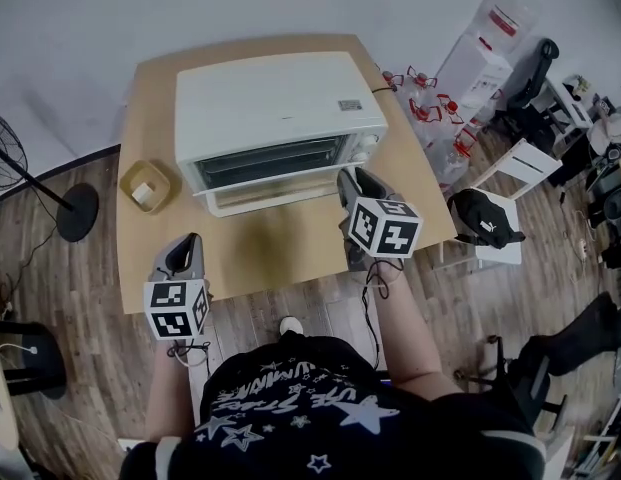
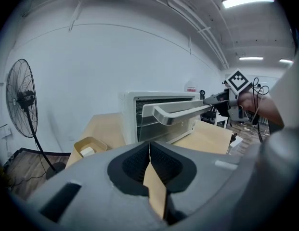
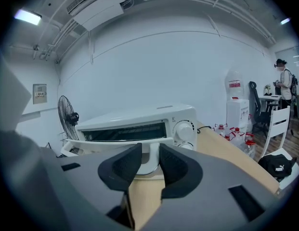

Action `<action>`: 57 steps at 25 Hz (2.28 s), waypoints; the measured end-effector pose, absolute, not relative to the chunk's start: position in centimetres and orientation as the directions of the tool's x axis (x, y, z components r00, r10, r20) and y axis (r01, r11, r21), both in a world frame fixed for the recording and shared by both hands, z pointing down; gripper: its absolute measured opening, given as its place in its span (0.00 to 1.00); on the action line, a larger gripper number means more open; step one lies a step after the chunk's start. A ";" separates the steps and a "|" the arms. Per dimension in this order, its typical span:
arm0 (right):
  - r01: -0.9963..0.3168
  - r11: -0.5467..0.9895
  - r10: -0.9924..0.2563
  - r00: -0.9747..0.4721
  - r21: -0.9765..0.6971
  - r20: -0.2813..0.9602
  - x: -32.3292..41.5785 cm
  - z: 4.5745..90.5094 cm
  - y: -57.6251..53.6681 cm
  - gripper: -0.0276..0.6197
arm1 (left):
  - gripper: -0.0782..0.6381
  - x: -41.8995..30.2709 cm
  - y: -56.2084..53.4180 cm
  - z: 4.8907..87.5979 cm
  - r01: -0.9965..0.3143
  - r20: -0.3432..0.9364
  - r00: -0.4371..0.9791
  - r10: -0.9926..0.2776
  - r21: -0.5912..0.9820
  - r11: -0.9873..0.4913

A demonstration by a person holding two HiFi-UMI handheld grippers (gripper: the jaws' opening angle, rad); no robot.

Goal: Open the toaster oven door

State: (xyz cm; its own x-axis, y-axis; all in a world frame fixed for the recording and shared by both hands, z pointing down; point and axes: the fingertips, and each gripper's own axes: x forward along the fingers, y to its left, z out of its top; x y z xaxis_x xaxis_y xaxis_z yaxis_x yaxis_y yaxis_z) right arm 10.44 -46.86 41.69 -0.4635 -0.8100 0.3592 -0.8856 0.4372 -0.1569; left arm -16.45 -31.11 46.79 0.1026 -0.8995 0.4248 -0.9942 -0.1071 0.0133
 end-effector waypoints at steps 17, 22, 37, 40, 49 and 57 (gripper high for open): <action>-0.951 0.288 -0.804 -0.306 -0.117 0.509 14.3 49.1 -39.6 0.18 | 0.14 -16.2 -27.1 49.8 -0.976 0.489 0.207 -0.847 0.043 -0.213; -0.955 0.275 -0.799 -0.292 -0.112 0.525 14.9 51.6 -38.2 0.18 | 0.14 -16.2 -26.5 50.5 -0.973 0.510 0.216 -0.832 0.045 -0.225; -0.959 0.262 -0.790 -0.276 -0.105 0.548 15.9 57.2 -36.0 0.18 | 0.14 -14.2 -24.7 53.9 -0.963 0.585 0.249 -0.772 0.067 -0.260; -0.959 0.262 -0.800 -0.277 -0.106 0.532 16.0 57.9 -35.9 0.18 | 0.14 -14.1 -24.7 54.3 -0.962 0.596 0.251 -0.762 0.065 -0.266; -0.958 0.280 -0.810 -0.267 -0.056 0.522 16.1 60.0 -35.5 0.18 | 0.14 -13.5 -25.3 55.1 -0.958 0.612 0.260 -0.747 0.064 -0.281; -0.950 0.309 -0.813 -0.246 0.033 0.528 16.2 61.2 -34.5 0.18 | 0.14 -13.0 -25.1 55.7 -0.954 0.622 0.272 -0.734 0.072 -0.292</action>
